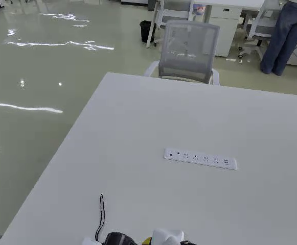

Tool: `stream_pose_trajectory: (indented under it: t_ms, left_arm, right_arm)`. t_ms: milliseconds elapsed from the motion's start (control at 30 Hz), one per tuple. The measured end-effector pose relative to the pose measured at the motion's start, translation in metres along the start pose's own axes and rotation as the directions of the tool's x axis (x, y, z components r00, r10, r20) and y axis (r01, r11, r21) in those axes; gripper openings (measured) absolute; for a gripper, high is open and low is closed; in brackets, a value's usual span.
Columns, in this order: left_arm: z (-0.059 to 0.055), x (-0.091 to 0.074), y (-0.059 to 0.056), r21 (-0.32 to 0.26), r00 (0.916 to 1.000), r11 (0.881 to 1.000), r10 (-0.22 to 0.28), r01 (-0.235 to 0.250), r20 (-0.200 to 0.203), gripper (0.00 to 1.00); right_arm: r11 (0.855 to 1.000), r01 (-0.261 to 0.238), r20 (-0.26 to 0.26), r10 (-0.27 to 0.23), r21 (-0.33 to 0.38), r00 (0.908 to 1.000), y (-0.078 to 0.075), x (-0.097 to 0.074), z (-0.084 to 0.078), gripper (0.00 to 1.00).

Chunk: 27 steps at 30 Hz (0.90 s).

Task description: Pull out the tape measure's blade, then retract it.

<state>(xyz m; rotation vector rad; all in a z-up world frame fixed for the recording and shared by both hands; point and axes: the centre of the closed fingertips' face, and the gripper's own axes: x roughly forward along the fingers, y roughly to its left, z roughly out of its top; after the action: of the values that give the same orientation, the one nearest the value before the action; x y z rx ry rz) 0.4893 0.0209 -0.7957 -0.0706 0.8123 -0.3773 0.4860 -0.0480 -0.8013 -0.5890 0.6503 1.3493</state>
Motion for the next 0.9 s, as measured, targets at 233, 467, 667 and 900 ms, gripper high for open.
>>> stream_pose_trajectory:
  t_ms: [233, 467, 667, 900]
  left_arm:
    - [-0.001, -0.009, -0.005, 0.091, 0.9988, 0.995, -0.050, 0.050, -0.005, 0.77]
    - [-0.003, -0.020, -0.013, 0.202, 0.9934, 0.973, -0.113, 0.114, -0.020, 0.81]
    - [0.000, -0.032, -0.020, 0.243, 0.9878, 0.958, -0.155, 0.154, -0.015, 0.85]
    - [0.003, -0.046, -0.019, 0.286, 0.9839, 0.942, -0.178, 0.175, -0.014, 0.88]
  right_arm:
    - [0.996, 0.045, 0.031, -0.048, 0.072, 0.9984, 0.001, -0.018, 0.001, 0.39]
    - [0.988, 0.096, 0.039, -0.101, 0.123, 0.9941, 0.006, -0.037, -0.001, 0.46]
    - [0.975, 0.133, 0.051, -0.144, 0.179, 0.9883, 0.014, -0.058, -0.006, 0.52]
    - [0.955, 0.167, 0.061, -0.187, 0.244, 0.9804, 0.023, -0.080, -0.016, 0.60]
